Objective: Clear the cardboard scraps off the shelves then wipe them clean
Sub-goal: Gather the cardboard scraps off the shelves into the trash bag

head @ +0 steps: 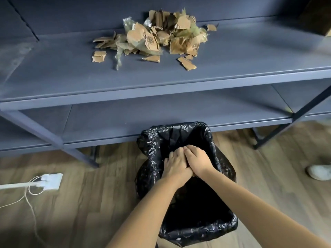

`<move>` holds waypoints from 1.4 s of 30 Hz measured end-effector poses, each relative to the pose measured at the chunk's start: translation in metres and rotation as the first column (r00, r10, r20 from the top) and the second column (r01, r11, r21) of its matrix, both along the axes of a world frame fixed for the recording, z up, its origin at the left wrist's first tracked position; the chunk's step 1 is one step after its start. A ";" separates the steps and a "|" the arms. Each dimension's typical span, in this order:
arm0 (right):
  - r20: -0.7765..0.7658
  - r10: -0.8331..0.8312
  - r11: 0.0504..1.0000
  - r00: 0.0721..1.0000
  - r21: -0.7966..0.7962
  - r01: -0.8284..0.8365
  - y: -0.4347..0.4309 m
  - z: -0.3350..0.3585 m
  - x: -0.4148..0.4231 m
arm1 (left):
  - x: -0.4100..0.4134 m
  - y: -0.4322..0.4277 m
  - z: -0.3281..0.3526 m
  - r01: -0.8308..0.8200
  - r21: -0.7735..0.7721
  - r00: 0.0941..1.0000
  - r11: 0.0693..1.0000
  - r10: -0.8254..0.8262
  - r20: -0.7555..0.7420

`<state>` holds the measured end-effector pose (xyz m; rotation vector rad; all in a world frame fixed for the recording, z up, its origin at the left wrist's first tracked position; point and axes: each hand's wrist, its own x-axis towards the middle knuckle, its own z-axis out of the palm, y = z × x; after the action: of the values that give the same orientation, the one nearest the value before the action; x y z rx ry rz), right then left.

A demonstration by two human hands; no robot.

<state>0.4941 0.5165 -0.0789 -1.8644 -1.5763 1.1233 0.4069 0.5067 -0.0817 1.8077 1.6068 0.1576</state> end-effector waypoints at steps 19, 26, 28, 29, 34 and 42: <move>0.089 0.034 0.994 0.995 0.101 -0.043 0.022 0.007 0.006 | -0.006 0.023 0.012 0.046 0.182 0.998 0.982 -0.051 0.025; 0.075 -0.017 0.854 0.997 0.520 -0.025 0.089 0.088 -0.013 | -0.028 0.098 0.084 -0.005 0.547 0.987 0.837 -0.083 0.135; 0.093 -0.013 0.852 0.996 0.522 -0.037 0.114 0.097 -0.018 | -0.037 0.124 0.098 -0.010 0.591 0.990 0.807 -0.076 0.121; 0.111 -0.017 0.858 0.994 0.512 -0.043 0.128 0.099 -0.020 | -0.042 0.138 0.103 -0.013 0.598 0.993 0.802 -0.061 0.104; 0.209 -0.137 0.878 0.968 0.478 0.021 0.195 0.103 -0.014 | -0.080 0.205 0.105 -0.082 0.611 0.996 0.788 0.078 0.032; 0.286 -0.347 0.874 0.893 0.443 0.198 0.287 0.101 0.021 | -0.126 0.303 0.096 -0.334 0.563 0.939 0.756 0.321 0.127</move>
<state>0.5152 0.8039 0.0224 -1.9896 -1.5102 0.3037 0.2805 0.8098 0.0143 1.9094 1.9974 0.9202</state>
